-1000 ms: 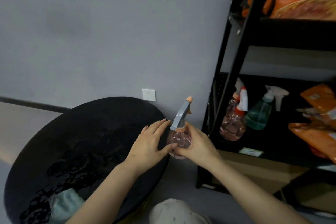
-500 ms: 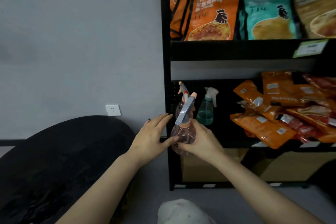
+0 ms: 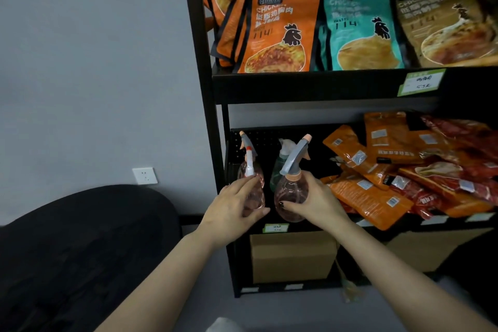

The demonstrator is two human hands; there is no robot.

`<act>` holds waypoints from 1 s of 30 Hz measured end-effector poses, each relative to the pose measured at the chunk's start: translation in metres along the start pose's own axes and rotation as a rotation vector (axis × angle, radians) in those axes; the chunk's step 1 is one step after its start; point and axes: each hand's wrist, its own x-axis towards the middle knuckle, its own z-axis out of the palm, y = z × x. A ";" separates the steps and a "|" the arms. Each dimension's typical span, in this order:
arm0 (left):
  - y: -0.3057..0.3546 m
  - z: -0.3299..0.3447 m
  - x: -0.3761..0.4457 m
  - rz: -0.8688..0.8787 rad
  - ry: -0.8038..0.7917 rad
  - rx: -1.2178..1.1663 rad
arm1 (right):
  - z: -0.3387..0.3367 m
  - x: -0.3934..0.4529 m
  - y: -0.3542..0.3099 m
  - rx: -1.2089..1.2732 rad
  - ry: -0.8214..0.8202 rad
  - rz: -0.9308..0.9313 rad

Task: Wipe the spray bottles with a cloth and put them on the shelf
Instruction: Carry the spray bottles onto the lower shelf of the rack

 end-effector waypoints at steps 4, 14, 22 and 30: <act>-0.008 0.006 0.013 -0.005 0.002 -0.020 | 0.011 0.019 0.013 0.010 0.024 0.048; -0.021 0.020 0.042 0.003 -0.014 -0.085 | 0.046 0.042 0.025 0.035 0.058 0.200; -0.026 0.027 0.056 0.003 -0.045 -0.095 | 0.063 0.050 0.033 0.027 0.045 0.241; -0.031 0.030 0.061 -0.011 -0.049 -0.066 | 0.071 0.053 0.043 0.008 0.027 0.269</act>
